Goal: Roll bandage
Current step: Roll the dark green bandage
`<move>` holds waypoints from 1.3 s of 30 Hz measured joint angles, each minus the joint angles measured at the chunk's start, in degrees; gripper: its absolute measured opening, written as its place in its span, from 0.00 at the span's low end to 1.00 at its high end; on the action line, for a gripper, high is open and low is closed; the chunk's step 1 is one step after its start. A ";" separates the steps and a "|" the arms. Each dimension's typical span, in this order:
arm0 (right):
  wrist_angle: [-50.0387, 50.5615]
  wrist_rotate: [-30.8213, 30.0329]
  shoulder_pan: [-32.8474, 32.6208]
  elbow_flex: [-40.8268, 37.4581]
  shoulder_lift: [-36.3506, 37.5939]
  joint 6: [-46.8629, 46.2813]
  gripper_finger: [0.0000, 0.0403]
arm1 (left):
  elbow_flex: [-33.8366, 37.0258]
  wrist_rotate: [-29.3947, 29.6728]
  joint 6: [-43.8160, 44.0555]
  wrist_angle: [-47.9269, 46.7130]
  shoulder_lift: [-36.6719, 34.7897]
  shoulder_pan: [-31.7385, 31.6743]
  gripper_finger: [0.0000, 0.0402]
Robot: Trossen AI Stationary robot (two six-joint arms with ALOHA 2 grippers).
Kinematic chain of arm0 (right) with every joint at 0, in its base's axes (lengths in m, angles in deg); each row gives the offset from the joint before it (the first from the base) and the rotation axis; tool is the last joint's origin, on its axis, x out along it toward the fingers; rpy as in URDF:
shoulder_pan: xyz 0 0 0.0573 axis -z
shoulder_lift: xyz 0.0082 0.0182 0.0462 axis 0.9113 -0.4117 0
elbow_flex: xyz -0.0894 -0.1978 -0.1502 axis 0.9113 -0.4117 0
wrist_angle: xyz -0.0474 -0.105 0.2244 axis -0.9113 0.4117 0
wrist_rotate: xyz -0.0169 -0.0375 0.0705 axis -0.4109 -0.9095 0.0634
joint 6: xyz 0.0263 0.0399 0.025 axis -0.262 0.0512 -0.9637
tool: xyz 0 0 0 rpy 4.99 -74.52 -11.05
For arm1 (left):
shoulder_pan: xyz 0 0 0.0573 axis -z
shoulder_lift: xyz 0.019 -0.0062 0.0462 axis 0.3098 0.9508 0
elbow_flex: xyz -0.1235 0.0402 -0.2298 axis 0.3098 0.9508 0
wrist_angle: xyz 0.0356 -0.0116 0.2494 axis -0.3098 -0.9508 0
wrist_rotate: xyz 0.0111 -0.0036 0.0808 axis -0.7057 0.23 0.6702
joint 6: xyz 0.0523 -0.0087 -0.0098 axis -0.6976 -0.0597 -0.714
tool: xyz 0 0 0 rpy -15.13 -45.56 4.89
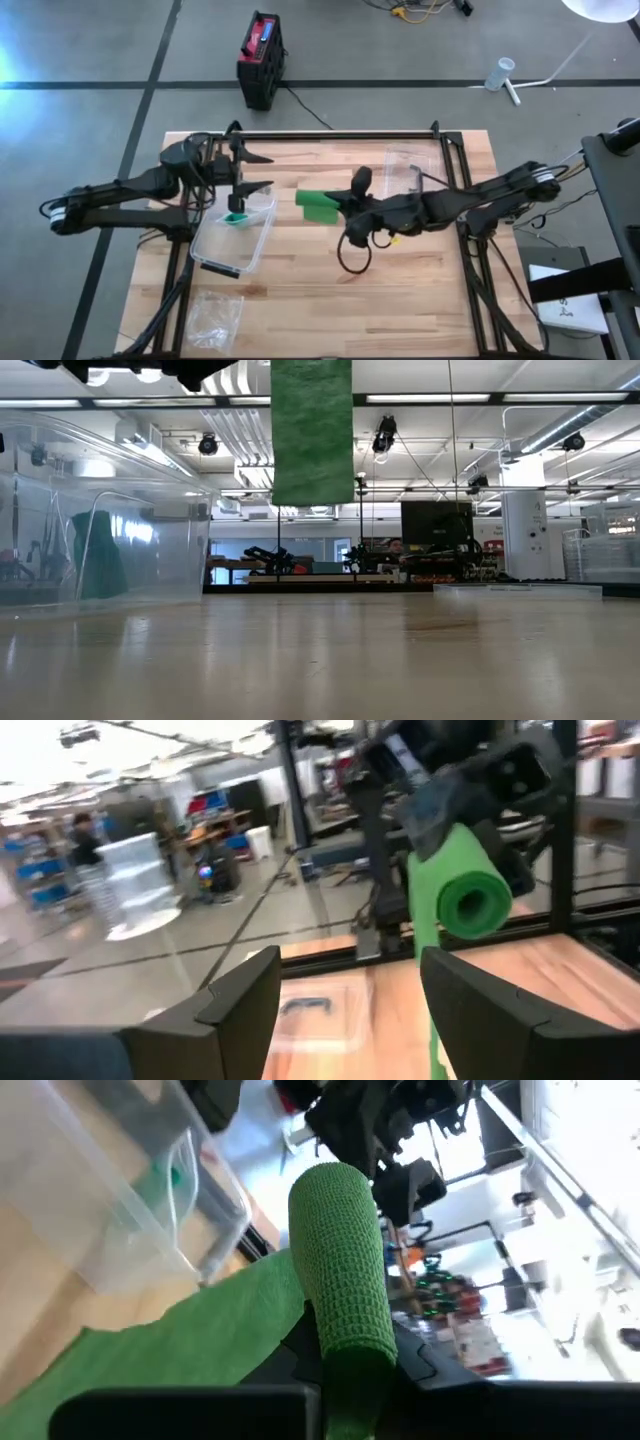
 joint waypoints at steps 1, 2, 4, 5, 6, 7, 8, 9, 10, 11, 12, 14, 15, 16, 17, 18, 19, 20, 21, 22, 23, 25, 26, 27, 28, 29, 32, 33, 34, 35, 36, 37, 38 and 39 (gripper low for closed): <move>-0.03 -0.20 0.06 -0.02 -0.19 0.72 0.07 | 0.01 0.30 0.31 -0.34 -0.30 -0.01 0.58; -0.32 0.31 0.10 -0.02 -0.28 1.05 0.07 | 0.02 0.31 0.82 -0.43 -0.39 -0.01 0.58; -0.65 4.07 0.95 0.00 -0.25 -0.17 0.07 | 0.04 0.29 1.03 -0.13 0.21 0.18 0.58; -0.34 7.22 1.57 0.00 0.04 -1.78 0.07 | -0.07 0.27 0.87 0.14 0.79 0.28 0.58; 0.26 10.45 2.18 0.00 0.26 -3.81 0.07 | -0.09 0.27 0.37 0.15 1.39 0.31 0.58; 0.42 12.69 2.87 0.00 0.51 -5.92 0.07 | -0.09 0.21 -0.06 0.41 2.08 0.41 0.58; 1.25 14.39 3.70 0.00 1.23 -8.06 0.07 | -0.09 0.12 -0.32 1.22 2.87 0.67 0.58; 2.87 15.77 4.59 -0.02 2.17 -10.04 0.07 | -0.09 -0.01 -0.57 2.23 3.62 0.90 0.58; 3.82 17.73 5.64 -0.01 2.88 -12.45 0.07 | -0.09 -0.16 -1.01 3.50 4.25 1.19 0.58; 4.29 20.23 6.73 0.08 3.74 -14.80 0.07 | -0.09 -0.23 -1.52 4.75 4.74 1.60 0.58; 5.46 22.99 7.74 0.02 4.73 -17.04 0.07 | -0.09 -0.54 -2.08 6.01 5.31 2.15 0.58; 6.35 27.97 9.51 -0.62 5.62 -20.10 0.07 | -0.09 -0.87 -3.25 9.68 6.58 3.22 0.58; 6.55 29.28 10.09 -0.97 6.11 -20.95 0.07 | -0.09 -0.89 -3.57 10.77 7.10 3.74 0.58; 7.26 29.80 10.50 -1.41 6.35 -21.45 0.07 | -0.09 -0.92 -3.72 11.95 7.65 4.09 0.58; 7.42 29.92 10.80 -1.61 6.44 -21.64 0.07 | -0.07 -0.99 -3.73 13.60 8.35 4.29 0.58; 6.96 30.03 11.07 -1.64 6.60 -21.66 0.07 | -0.09 -0.94 -3.67 14.97 9.08 4.52 0.58; 6.75 30.04 11.31 -1.64 6.73 -21.70 0.07 | -0.09 -0.96 -3.33 15.60 9.63 4.58 0.58; 6.62 30.00 11.37 -1.64 6.77 -21.72 0.07 | -0.09 -0.96 -2.80 16.27 10.39 4.58 0.58; 5.89 29.88 11.41 -1.62 6.71 -21.72 0.07 | -0.09 -0.95 -2.29 17.29 11.33 4.58 0.58; 5.42 29.72 11.45 -1.53 6.56 -21.80 0.07 | -0.09 -0.93 -1.50 18.08 12.16 4.58 0.58; 5.47 29.74 11.48 -1.53 6.35 -21.80 0.07 | -0.09 -0.93 -0.91 18.53 12.92 4.58 0.58; 5.00 29.76 11.50 -1.28 5.54 -22.16 0.07 | -0.12 -0.92 -0.59 19.52 14.24 4.66 0.58; 5.08 29.79 11.65 -1.20 5.35 -22.55 0.07 | -0.31 -0.91 -0.47 19.56 14.69 4.75 0.58; 5.36 29.84 11.70 -1.20 5.26 -23.00 0.07 | -0.33 -0.95 -0.37 19.63 14.95 4.81 0.58; 5.21 29.72 11.74 -1.20 5.24 -23.16 0.07 | -0.35 -1.18 -0.28 20.01 15.21 4.82 0.58; 5.09 29.72 11.76 -1.20 5.24 -23.14 0.07 | -0.43 -1.51 -0.17 20.43 15.37 4.82 0.58; 5.06 29.65 11.82 -1.20 5.27 -23.16 0.07 | -0.44 -2.26 1.50 20.73 15.54 4.80 0.58; 5.14 29.65 11.87 -1.20 5.25 -23.15 0.07 | -0.44 -2.46 2.03 20.77 15.71 4.82 0.58; 5.23 29.62 11.99 -1.20 5.24 -23.13 0.07 | -0.44 -2.81 2.58 20.54 15.74 4.82 0.58; 5.23 29.43 12.07 -1.20 5.24 -23.12 0.07 | -0.44 -3.32 2.84 20.36 15.67 4.82 0.58; 5.12 28.83 12.12 -1.20 5.24 -23.11 0.07 | -0.44 -4.07 3.01 20.54 15.58 4.82 0.58; 5.31 28.15 12.30 -1.20 5.24 -23.05 0.07 | -0.44 -4.17 3.15 20.91 15.46 4.86 0.58; 5.52 28.04 12.44 -1.20 5.24 -22.86 0.07 | -0.44 -4.21 3.30 21.15 15.35 4.86 0.58; 5.53 28.04 12.55 -1.20 5.24 -22.73 0.07 | -0.44 -4.21 3.66 21.13 15.33 4.86 0.58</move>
